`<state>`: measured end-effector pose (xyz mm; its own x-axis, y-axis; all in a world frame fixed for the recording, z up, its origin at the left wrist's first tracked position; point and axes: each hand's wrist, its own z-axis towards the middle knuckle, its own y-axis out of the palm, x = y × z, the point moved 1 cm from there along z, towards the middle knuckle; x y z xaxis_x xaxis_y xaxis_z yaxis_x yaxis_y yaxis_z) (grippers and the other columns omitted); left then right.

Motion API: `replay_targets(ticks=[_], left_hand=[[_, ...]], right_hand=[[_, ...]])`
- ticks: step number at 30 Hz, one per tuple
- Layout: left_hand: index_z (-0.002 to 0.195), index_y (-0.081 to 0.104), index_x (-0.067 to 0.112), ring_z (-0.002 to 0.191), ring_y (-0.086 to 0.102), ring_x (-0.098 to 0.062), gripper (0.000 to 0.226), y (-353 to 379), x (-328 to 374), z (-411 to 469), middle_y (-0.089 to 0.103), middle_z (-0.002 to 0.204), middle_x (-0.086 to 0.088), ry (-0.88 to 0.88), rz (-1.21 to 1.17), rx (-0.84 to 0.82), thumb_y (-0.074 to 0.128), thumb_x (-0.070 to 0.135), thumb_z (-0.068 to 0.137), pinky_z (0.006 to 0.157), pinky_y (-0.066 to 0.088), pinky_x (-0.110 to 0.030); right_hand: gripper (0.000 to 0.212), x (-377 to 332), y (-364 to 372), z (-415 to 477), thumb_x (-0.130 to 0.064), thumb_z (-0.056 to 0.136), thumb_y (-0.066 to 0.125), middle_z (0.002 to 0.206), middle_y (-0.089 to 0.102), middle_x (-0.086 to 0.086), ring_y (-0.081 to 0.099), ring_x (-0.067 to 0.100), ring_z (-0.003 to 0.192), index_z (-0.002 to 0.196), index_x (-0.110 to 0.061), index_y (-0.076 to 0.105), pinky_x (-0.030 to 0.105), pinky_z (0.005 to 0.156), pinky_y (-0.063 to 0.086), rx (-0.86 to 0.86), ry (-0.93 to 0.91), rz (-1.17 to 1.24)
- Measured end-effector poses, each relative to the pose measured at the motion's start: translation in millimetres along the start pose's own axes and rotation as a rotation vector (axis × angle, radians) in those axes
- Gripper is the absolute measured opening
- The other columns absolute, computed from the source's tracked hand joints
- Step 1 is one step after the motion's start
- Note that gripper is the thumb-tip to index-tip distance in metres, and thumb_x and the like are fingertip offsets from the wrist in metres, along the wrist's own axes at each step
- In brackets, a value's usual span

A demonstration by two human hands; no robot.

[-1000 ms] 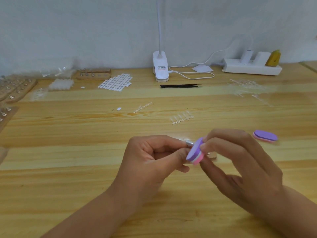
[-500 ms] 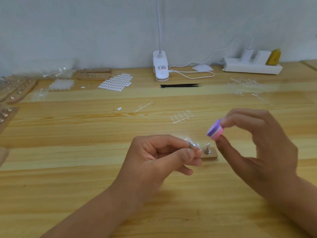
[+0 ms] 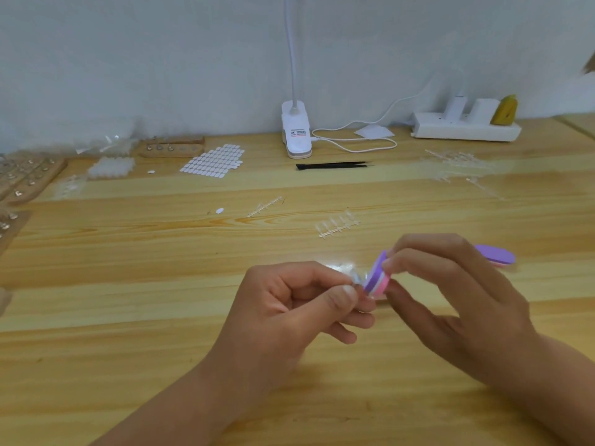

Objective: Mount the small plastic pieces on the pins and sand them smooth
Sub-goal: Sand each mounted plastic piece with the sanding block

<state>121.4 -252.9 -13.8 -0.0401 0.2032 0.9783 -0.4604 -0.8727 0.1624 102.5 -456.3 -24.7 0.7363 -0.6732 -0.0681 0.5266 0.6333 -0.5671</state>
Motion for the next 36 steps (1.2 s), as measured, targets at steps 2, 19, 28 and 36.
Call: replay_targets(ticks=[2,19,28,36], left_hand=[[0.083,0.076,0.007,0.073,0.074,-0.029,0.01,0.5,0.1,0.3,0.075,0.08,-0.015,-0.02,-0.003,-0.006,0.067,0.011,0.082,0.058,0.058,-0.029],[0.085,0.075,0.006,0.071,0.074,-0.031,0.014,-0.9,1.1,-0.2,0.074,0.077,-0.016,-0.033,0.01,-0.064,0.062,0.011,0.086,0.058,0.058,-0.03],[0.072,0.061,0.014,0.042,0.057,-0.022,0.022,-4.5,4.0,2.3,0.046,0.052,0.0,-0.105,-0.009,-0.17,0.049,0.017,0.09,0.052,0.047,-0.025],[0.076,0.057,0.013,0.037,0.05,-0.014,0.021,-5.0,3.3,2.4,0.037,0.055,0.004,-0.198,-0.165,-0.314,0.047,0.02,0.093,0.051,0.051,-0.028]], right_hand=[[0.023,1.6,-2.4,0.8,-0.004,0.094,0.065,0.112,0.059,0.005,0.06,0.016,0.104,0.116,-0.009,0.059,0.022,0.095,0.046,0.016,0.025,-0.001],[0.026,6.7,-4.8,2.0,-0.004,0.095,0.066,0.112,0.058,0.002,0.06,0.012,0.105,0.118,-0.012,0.059,0.023,0.091,0.048,-0.001,0.037,-0.012],[0.024,4.2,-3.2,1.8,-0.005,0.095,0.065,0.113,0.058,0.0,0.06,0.011,0.105,0.117,-0.013,0.059,0.02,0.094,0.045,0.003,0.033,0.01],[0.026,2.8,-2.3,0.8,-0.004,0.095,0.065,0.114,0.057,0.002,0.06,0.013,0.104,0.119,-0.012,0.059,0.021,0.092,0.046,-0.018,0.006,0.029]])
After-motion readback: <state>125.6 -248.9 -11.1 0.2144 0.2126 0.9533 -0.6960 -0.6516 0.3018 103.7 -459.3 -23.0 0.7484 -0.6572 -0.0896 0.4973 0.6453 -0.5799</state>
